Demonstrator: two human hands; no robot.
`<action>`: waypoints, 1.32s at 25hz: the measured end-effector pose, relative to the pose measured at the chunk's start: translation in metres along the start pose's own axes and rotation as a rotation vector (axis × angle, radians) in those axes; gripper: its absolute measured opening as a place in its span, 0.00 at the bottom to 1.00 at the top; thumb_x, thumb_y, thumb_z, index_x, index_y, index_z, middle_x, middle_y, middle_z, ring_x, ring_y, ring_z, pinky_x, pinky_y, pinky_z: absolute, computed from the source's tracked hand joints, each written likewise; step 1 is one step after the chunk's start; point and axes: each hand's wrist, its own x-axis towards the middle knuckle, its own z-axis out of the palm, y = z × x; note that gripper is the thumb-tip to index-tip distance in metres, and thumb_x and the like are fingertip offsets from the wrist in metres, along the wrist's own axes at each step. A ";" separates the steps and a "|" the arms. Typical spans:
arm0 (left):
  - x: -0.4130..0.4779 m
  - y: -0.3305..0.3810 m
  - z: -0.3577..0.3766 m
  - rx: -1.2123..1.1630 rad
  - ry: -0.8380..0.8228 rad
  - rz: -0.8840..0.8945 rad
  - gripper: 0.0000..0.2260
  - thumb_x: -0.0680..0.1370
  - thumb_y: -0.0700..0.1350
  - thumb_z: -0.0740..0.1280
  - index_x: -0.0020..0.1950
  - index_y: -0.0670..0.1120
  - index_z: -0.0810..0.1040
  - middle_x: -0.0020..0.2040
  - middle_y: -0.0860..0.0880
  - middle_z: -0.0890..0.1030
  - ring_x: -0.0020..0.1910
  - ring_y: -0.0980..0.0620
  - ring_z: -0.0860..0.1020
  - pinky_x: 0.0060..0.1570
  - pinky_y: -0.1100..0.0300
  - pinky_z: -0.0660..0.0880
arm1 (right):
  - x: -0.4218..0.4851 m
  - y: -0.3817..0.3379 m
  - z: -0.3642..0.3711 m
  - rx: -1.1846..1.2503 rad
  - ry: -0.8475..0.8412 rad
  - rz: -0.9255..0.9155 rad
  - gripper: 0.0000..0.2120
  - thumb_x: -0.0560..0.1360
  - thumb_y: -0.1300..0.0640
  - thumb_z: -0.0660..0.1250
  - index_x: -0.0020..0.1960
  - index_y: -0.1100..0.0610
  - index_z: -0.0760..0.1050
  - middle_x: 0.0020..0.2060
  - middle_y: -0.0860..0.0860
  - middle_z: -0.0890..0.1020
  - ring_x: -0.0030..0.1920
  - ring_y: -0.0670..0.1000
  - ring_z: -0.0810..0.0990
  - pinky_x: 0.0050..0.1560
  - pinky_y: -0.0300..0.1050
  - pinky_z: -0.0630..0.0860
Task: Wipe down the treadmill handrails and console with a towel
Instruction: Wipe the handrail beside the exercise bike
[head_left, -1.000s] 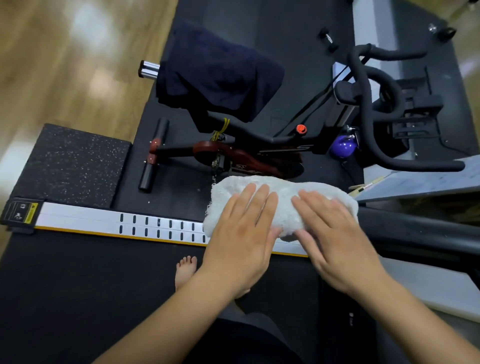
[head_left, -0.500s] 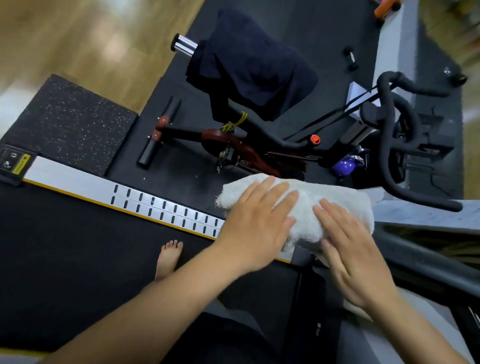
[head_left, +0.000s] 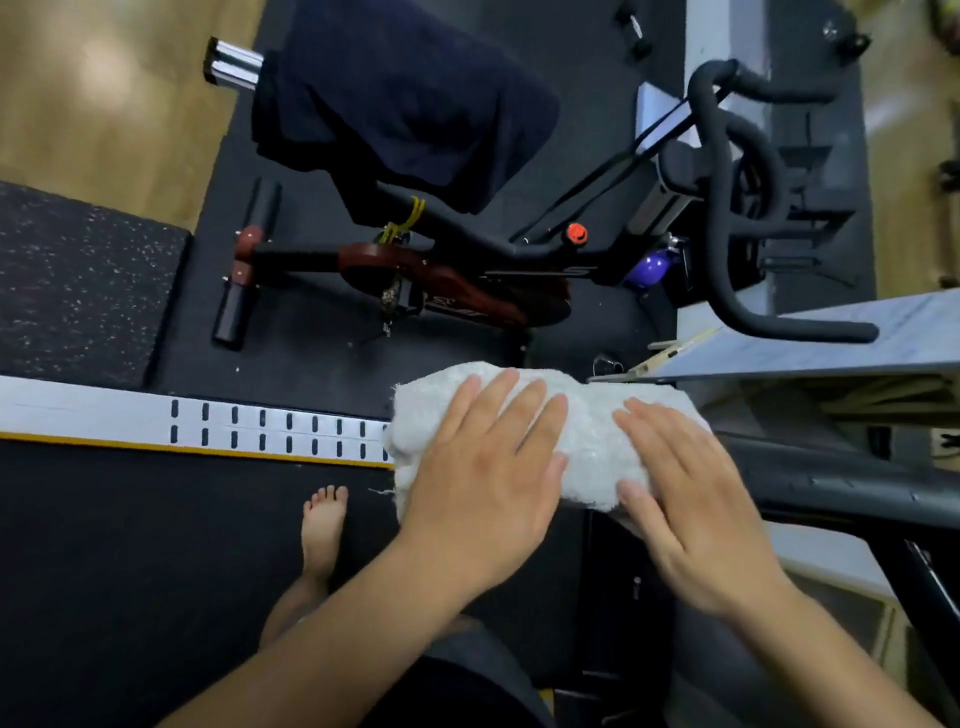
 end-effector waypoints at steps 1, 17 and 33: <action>0.020 0.006 -0.001 0.039 -0.066 -0.017 0.23 0.81 0.51 0.52 0.69 0.44 0.76 0.64 0.46 0.80 0.65 0.44 0.75 0.71 0.46 0.65 | 0.014 0.008 -0.006 0.008 -0.074 0.098 0.24 0.79 0.43 0.47 0.66 0.49 0.73 0.65 0.48 0.76 0.66 0.52 0.73 0.66 0.47 0.64; 0.014 -0.019 0.029 -0.372 0.492 0.011 0.21 0.78 0.45 0.53 0.59 0.35 0.79 0.58 0.38 0.81 0.56 0.38 0.81 0.57 0.42 0.75 | 0.114 -0.051 0.000 0.166 -0.476 0.053 0.17 0.81 0.48 0.45 0.48 0.49 0.72 0.51 0.48 0.82 0.53 0.54 0.77 0.53 0.50 0.73; 0.000 -0.028 0.051 -0.413 0.597 0.095 0.24 0.76 0.48 0.56 0.64 0.35 0.77 0.65 0.40 0.77 0.65 0.38 0.76 0.61 0.40 0.74 | 0.140 -0.072 -0.004 0.555 -0.827 0.198 0.17 0.81 0.50 0.53 0.43 0.54 0.78 0.39 0.48 0.83 0.40 0.48 0.81 0.45 0.43 0.76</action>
